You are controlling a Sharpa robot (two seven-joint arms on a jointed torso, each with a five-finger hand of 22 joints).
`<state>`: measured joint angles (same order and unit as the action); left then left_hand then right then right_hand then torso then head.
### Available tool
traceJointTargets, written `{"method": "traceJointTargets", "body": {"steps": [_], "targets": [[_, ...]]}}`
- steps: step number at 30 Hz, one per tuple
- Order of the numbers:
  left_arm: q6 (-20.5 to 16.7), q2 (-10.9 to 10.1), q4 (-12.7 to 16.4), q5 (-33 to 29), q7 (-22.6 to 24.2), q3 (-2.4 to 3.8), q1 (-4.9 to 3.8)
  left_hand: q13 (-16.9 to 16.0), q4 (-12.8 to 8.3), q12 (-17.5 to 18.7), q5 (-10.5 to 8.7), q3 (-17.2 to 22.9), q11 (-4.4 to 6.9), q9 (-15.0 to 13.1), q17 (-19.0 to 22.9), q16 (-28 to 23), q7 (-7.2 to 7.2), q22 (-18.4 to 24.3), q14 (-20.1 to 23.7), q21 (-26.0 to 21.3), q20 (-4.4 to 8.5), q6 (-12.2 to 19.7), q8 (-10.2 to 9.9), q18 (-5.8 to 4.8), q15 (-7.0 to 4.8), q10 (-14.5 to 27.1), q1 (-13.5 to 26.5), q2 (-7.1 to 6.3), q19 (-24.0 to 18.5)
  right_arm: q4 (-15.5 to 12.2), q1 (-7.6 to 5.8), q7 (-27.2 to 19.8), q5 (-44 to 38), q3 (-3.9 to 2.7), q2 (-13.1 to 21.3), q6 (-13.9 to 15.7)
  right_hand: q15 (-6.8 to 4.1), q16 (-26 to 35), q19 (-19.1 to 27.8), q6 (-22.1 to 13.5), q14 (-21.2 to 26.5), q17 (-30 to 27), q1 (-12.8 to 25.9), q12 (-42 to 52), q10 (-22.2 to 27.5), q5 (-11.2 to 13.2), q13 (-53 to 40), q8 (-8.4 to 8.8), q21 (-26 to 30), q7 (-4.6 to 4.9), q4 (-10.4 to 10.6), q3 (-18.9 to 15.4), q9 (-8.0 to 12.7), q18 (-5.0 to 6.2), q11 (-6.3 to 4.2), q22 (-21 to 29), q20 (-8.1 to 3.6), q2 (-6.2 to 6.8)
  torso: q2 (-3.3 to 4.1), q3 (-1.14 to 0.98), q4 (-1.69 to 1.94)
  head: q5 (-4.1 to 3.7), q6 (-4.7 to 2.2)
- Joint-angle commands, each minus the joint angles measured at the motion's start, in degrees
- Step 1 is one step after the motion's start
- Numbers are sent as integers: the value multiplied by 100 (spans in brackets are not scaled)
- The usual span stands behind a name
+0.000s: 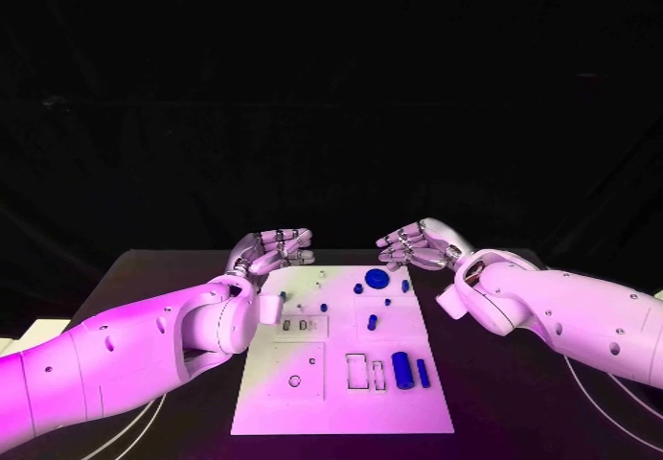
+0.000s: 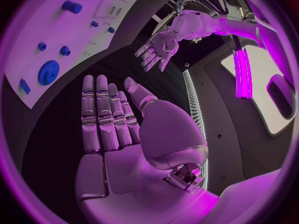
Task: Assemble the parts on the task board
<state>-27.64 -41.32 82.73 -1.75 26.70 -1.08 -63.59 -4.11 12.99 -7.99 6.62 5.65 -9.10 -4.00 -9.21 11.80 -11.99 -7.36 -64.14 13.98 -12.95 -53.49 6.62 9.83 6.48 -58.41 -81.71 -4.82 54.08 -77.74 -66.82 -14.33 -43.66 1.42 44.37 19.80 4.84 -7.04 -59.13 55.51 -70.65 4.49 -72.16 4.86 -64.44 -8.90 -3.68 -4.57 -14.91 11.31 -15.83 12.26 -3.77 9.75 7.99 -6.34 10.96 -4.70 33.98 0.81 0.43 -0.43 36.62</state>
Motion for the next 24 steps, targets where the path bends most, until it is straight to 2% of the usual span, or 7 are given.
{"method": "traceJointTargets", "body": {"steps": [1,5,8,9,11,18,24], "targets": [[218,-74,156,-19,0,9,-19,-12,-161,-43,-30,9,79,-4,-168,63,51,-39,-354,122,100,-316,50,68,-105,-370,-13,127,360,-22,-44,505,-1302,-19,6,-24,-219,-144,-486,312,-685,135,-7,-70,-452,23,-19,41,-375,-95,-47,128,-18,76,-146,-152,-238,153,129,17,61,-40,-35],[265,-223,454,-20,-91,29,-29,-6,-178,-17,-35,-4,75,1,-198,55,45,-38,-372,119,107,-322,33,65,-108,-377,-1,118,381,-26,-134,854,-2208,-44,-8,-208,-396,-457,-952,395,-1349,355,-69,-90,-556,11,-32,59,-825,-157,-45,128,-15,82,-245,-380,-450,229,249,26,115,-88,-103],[304,-303,654,-21,-145,50,-32,-1,-185,13,-39,-31,66,6,-226,47,32,-35,-377,111,108,-314,10,61,-102,-370,32,105,389,-10,-185,1028,-2756,-51,-36,-317,-459,-704,-1125,441,-1587,534,-71,-92,-592,12,-35,68,-1096,-194,-31,124,-13,71,-286,-532,-559,265,333,38,151,-126,-119],[318,-332,729,-22,-161,58,-32,0,-185,14,-39,-31,66,7,-227,47,32,-35,-377,111,108,-313,10,60,-102,-370,32,105,389,7,-203,1085,-2949,-53,-55,-364,-446,-1080,-1141,466,-1612,763,-72,-87,-629,-12,-38,80,-1277,-223,-31,139,-9,32,-347,-647,-606,286,363,45,168,-142,-125],[356,-385,863,-22,-191,71,-33,1,-191,23,-39,-36,63,8,-234,44,30,-34,-376,108,107,-308,2,59,-101,-364,35,102,390,77,-233,1184,-3287,-57,-110,-454,-506,-1475,-1218,476,-1613,1010,-28,-106,-614,-17,-31,87,-1521,-225,-9,152,-6,51,-343,-794,-657,305,405,54,187,-173,-123],[432,-521,1160,-22,-256,104,-51,9,-214,60,-38,-53,52,14,-262,34,21,-30,-375,99,106,-286,-28,57,-95,-338,42,99,396,331,-312,1472,-4242,-62,-284,-715,-564,-2577,-1212,448,-1551,1732,106,-112,-542,-70,-30,90,-2187,-266,18,295,-5,47,-369,-1226,-672,374,568,87,293,-270,-148],[441,-636,1365,-23,-269,130,-75,10,-221,69,-39,-58,50,15,-269,31,18,-30,-373,97,106,-282,-34,56,-94,-334,43,97,398,319,-354,1619,-4704,-70,-342,-814,-565,-3744,-1147,445,-1529,2790,194,-104,-444,-51,-36,88,-2748,-285,64,440,-8,58,-365,-1613,-646,440,680,98,344,-328,-162]]}}
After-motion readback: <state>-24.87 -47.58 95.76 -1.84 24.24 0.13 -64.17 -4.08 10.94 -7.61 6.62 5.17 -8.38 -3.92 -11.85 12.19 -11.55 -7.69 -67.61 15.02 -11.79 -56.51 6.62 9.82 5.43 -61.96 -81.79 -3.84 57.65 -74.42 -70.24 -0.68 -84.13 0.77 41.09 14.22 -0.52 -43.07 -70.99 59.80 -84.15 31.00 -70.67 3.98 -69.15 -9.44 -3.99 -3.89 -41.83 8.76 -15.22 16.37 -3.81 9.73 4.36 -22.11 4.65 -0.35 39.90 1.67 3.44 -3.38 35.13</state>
